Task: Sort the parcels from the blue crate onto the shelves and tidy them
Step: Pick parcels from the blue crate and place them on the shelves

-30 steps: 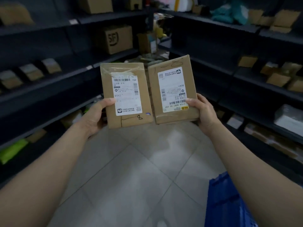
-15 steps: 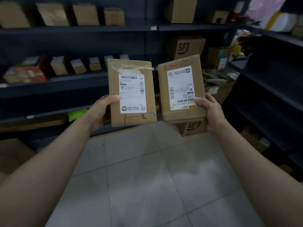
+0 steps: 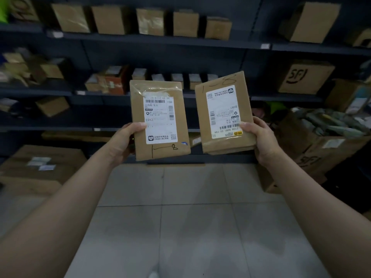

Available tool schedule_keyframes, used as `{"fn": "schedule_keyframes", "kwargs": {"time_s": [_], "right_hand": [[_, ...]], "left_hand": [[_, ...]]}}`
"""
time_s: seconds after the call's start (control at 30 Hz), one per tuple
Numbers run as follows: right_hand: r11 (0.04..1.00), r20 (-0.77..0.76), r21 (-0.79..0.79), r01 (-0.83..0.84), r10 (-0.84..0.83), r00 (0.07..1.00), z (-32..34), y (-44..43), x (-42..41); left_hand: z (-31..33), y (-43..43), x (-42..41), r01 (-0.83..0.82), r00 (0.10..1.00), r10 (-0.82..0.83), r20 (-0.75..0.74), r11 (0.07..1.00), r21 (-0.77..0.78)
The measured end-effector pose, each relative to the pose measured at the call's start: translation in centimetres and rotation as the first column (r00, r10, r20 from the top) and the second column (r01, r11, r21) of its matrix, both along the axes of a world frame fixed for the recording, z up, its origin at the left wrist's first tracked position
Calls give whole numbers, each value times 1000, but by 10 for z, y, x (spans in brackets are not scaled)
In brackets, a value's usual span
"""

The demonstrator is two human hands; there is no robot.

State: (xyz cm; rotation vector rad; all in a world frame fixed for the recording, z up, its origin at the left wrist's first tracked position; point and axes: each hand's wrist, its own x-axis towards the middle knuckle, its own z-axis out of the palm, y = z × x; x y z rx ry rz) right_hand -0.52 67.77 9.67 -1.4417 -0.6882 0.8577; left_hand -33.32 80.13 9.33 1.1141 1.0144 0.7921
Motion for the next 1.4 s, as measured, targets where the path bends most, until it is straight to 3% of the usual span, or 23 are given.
{"fn": "schedule_keyframes", "kwargs": {"time_s": [0.43, 0.9, 1.17, 1.4], "right_hand": [[992, -20, -87, -89, 88, 996, -34, 154, -69], [961, -36, -163, -221, 218, 975, -53, 287, -39], [946, -35, -204, -250, 249, 968, -64, 330, -54], [955, -5, -219, -202, 206, 979, -78, 361, -101]], "left_hand": [[-30, 123, -95, -104, 995, 104, -12, 985, -134], [-62, 209, -76, -206, 978, 200, -52, 964, -166], [-87, 233, -85, -216, 975, 194, -112, 946, -241], [-99, 259, -128, -128, 982, 81, -170, 950, -284]]}}
